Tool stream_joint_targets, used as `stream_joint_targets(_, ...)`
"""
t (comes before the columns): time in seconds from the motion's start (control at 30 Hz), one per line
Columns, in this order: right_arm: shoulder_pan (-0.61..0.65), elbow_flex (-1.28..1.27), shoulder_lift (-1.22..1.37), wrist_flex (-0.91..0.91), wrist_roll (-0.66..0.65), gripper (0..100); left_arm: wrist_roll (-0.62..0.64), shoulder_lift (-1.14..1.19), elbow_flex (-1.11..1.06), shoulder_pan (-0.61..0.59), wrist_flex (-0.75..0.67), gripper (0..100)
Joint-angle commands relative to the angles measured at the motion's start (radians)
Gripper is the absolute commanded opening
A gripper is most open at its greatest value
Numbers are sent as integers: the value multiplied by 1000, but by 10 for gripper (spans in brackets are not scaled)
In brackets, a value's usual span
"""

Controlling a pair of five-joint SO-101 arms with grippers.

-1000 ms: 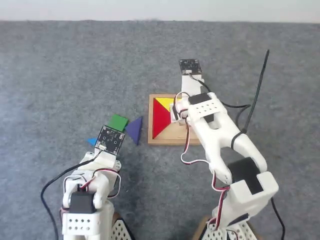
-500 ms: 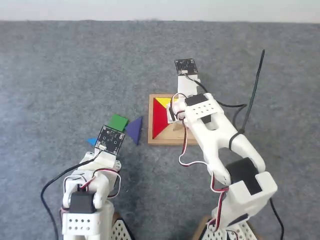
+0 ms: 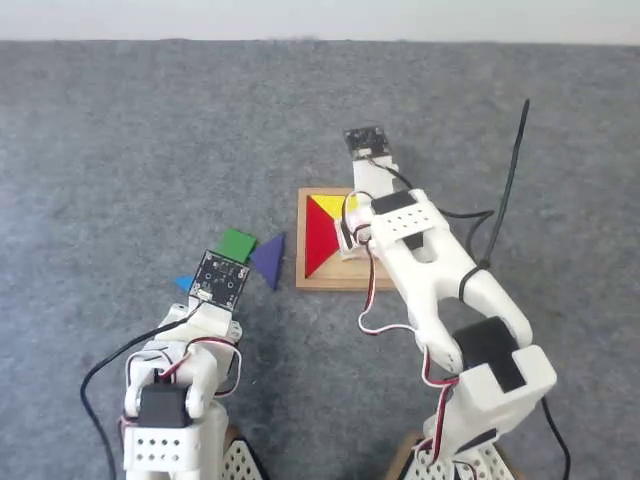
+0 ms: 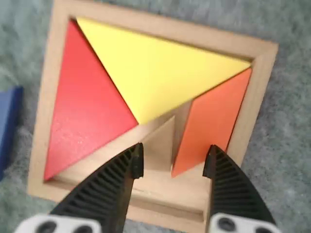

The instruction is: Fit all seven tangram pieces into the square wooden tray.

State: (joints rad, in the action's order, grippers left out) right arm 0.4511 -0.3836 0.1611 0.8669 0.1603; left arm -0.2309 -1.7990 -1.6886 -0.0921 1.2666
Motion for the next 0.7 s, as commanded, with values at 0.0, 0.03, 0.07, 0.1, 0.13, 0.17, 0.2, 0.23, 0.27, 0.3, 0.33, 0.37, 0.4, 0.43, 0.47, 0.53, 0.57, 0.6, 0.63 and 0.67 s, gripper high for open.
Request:
stream_joint_targets(0.0, 27, -9, -77, -10, -38, 189, -11, -23, 7, -5, 3, 16)
stream_joint_targets(0.03, 16, -8, -73, -15, -38, 175, -11, -23, 7, -5, 3, 16)
stream_joint_targets(0.07, -1, -6, -65, -19, -35, 159, -11, -23, 7, -5, 3, 16)
stream_joint_targets(0.1, -19, -6, -58, -30, -35, 143, -11, -23, 7, -5, 3, 16)
stream_joint_targets(0.13, -41, -6, -48, -39, -35, 132, -11, -23, 7, -5, 3, 16)
stream_joint_targets(0.17, -61, -5, -38, -44, -35, 124, -11, -23, 7, -5, 3, 16)
stream_joint_targets(0.2, -76, -2, -30, -44, -35, 119, -11, -23, 7, -5, 3, 16)
stream_joint_targets(0.23, -79, 11, -21, -35, -35, 120, -11, -23, 7, -5, 3, 16)
stream_joint_targets(0.27, -79, 15, -13, -33, -35, 120, -11, -23, 7, -5, 3, 16)
stream_joint_targets(0.3, -74, 18, -5, -31, -35, 120, -11, -23, 7, -5, 3, 16)
stream_joint_targets(0.33, -64, 21, -1, -31, -37, 120, -11, -23, 7, -5, 3, 16)
stream_joint_targets(0.37, -51, 21, 1, -31, -38, 120, -11, -23, 7, -5, 3, 16)
stream_joint_targets(0.4, -39, 20, 1, -28, -40, 120, -11, -23, 7, -5, 3, 16)
stream_joint_targets(0.43, -28, 21, -1, -16, -40, 120, -11, -23, 7, -5, 3, 16)
stream_joint_targets(0.47, -18, 21, -2, -8, -44, 120, -11, -23, 7, -5, 3, 16)
stream_joint_targets(0.53, -13, 23, -13, -5, -54, 120, -11, -23, 7, -5, 3, 16)
stream_joint_targets(0.57, -16, 23, -27, -5, -58, 120, -11, -23, 7, -5, 3, 16)
stream_joint_targets(0.6, -25, 21, -45, -4, -60, 120, -11, -23, 7, -5, 3, 16)
stream_joint_targets(0.63, -33, 18, -67, -4, -60, 120, -11, -23, 7, -5, 3, 16)
stream_joint_targets(0.67, -36, 17, -90, -4, -60, 120, -11, -23, 7, -5, 3, 16)
